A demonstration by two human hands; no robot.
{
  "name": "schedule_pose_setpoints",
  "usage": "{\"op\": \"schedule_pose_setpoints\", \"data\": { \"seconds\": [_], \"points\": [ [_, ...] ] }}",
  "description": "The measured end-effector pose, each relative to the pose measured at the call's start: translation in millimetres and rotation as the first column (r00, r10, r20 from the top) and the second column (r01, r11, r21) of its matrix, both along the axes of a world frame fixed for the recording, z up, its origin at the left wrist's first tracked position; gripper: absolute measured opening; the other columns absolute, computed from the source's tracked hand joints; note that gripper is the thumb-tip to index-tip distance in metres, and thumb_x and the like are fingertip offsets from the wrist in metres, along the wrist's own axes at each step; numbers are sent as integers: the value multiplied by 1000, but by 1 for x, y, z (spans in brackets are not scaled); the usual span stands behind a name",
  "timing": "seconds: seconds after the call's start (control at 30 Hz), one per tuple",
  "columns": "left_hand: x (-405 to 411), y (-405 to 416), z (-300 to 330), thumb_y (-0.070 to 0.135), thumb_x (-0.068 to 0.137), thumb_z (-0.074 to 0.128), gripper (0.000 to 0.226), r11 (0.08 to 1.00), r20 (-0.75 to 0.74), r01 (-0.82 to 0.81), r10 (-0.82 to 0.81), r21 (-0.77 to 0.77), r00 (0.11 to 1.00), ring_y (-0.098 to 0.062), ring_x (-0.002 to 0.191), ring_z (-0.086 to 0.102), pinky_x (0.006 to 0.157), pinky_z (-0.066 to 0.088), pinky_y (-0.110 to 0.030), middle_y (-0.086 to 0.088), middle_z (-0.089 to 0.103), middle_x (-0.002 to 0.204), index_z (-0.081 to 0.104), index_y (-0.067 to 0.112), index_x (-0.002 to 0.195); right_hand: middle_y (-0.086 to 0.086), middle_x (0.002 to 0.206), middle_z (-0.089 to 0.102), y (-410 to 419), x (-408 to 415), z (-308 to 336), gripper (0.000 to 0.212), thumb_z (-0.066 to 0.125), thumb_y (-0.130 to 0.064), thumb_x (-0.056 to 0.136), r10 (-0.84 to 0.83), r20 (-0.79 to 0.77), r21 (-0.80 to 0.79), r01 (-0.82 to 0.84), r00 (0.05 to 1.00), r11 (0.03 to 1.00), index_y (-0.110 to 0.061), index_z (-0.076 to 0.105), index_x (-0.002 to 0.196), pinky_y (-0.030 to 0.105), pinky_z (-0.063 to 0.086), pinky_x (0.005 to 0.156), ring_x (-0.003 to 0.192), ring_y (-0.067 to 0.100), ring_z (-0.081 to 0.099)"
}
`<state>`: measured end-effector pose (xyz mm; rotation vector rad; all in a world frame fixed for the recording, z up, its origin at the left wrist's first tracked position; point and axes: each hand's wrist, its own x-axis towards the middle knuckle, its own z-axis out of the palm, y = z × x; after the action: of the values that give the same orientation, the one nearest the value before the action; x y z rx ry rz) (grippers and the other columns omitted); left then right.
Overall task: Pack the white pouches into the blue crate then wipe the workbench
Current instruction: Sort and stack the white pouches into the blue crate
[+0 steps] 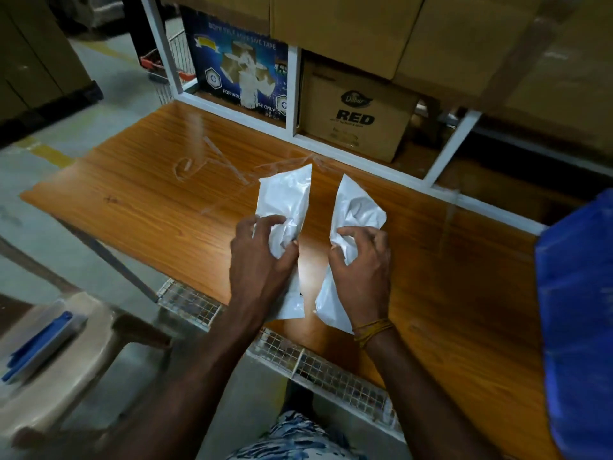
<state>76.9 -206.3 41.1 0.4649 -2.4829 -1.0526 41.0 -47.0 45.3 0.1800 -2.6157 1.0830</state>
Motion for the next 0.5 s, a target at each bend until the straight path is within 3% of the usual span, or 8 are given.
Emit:
{"op": "schedule_pose_setpoints", "data": {
  "seconds": [0.1, 0.2, 0.5],
  "points": [
    [37, 10, 12, 51, 79, 55, 50, 999, -18, 22, -21, 37, 1000, -23, 121, 46, 93, 44, -36, -6, 50, 133, 55, 33, 126, -3, 122, 49, 16, 42, 14, 27, 67, -27, 85, -21, -24, -27, 21, 999, 999, -30, 63, 111, 23, 42, 90, 117, 15, 47],
    [64, 22, 23, 54, 77, 53, 53, 998, -43, 47, -45, 52, 998, -21, 120, 45, 91, 37, -30, -5, 52, 131, 56, 32, 125, -1, 124, 49, 34, 75, 24, 29, 67, -27, 85, -70, -43, -10, 69, 997, 998, -29, 63, 114, 20, 39, 90, 119, 16, 47],
    [102, 90, 57, 58, 76, 51, 55, 977, -130, 195, -183, 89, 975, -17, 122, 45, 88, 32, -26, -1, 51, 132, 55, 33, 126, -2, 120, 47, 93, 128, 52, 28, 66, -29, 84, -186, -150, 14, 191, 971, 982, -28, 62, 113, 26, 47, 89, 114, 14, 47]
  ]
}}
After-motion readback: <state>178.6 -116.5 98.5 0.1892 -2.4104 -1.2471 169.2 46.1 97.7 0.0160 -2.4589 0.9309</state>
